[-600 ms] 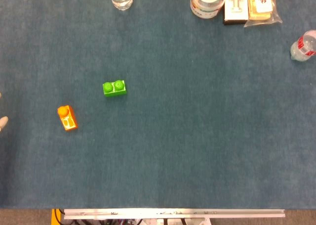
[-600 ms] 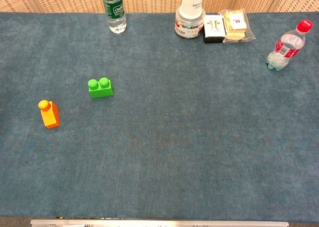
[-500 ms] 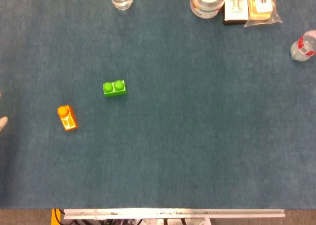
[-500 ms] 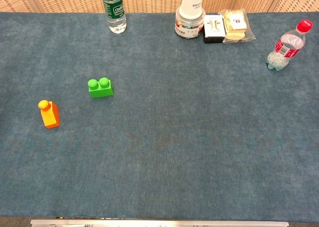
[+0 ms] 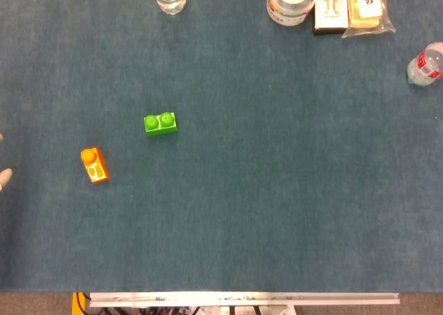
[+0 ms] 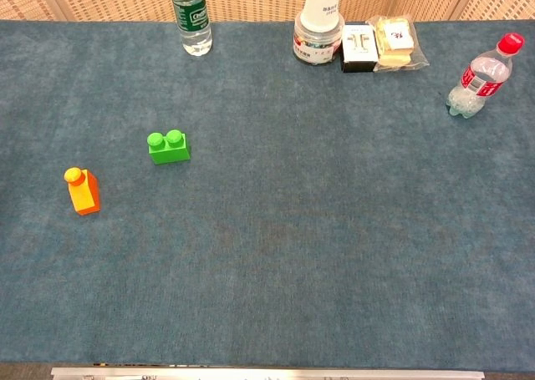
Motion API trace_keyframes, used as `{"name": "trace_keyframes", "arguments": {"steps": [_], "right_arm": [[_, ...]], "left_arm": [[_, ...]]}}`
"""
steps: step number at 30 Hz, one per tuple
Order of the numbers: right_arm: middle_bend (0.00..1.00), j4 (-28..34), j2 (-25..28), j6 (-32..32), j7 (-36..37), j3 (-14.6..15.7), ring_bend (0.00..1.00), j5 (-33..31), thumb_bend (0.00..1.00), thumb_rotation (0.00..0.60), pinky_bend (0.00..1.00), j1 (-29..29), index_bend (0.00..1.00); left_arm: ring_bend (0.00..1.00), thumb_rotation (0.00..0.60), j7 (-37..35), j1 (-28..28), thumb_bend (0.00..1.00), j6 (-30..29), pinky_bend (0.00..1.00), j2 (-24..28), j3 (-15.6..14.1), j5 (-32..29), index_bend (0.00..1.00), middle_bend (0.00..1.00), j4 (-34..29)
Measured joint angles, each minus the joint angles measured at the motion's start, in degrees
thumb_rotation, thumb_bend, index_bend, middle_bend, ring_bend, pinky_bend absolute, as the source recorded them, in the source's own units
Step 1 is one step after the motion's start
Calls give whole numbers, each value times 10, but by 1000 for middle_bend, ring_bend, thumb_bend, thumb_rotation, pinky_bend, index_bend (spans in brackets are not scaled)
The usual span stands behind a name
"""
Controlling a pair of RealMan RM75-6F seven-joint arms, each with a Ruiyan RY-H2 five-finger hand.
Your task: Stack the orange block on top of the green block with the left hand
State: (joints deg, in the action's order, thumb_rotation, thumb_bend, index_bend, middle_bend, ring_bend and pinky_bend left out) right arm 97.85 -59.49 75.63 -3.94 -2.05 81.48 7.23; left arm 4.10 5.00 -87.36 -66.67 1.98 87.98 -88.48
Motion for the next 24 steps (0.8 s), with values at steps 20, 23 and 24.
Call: {"name": "trace_keyframes", "arguments": {"steps": [20, 23, 24], "right_arm": [[223, 18, 18, 48, -8, -9, 97, -8, 79, 600, 311, -24, 288], [223, 19, 20, 50, -7, -11, 97, -10, 80, 600, 312, -25, 288], [223, 19, 21, 50, -6, -11, 97, -10, 80, 600, 312, -25, 288]], "left_arm": [[0, 600, -121, 77, 12, 61, 150, -41, -20, 86, 111, 7, 55], [0, 600, -88, 85, 13, 76, 135, -48, -14, 74, 92, 0, 38], [0, 600, -73, 89, 13, 83, 132, -51, -12, 69, 85, 0, 30]]}}
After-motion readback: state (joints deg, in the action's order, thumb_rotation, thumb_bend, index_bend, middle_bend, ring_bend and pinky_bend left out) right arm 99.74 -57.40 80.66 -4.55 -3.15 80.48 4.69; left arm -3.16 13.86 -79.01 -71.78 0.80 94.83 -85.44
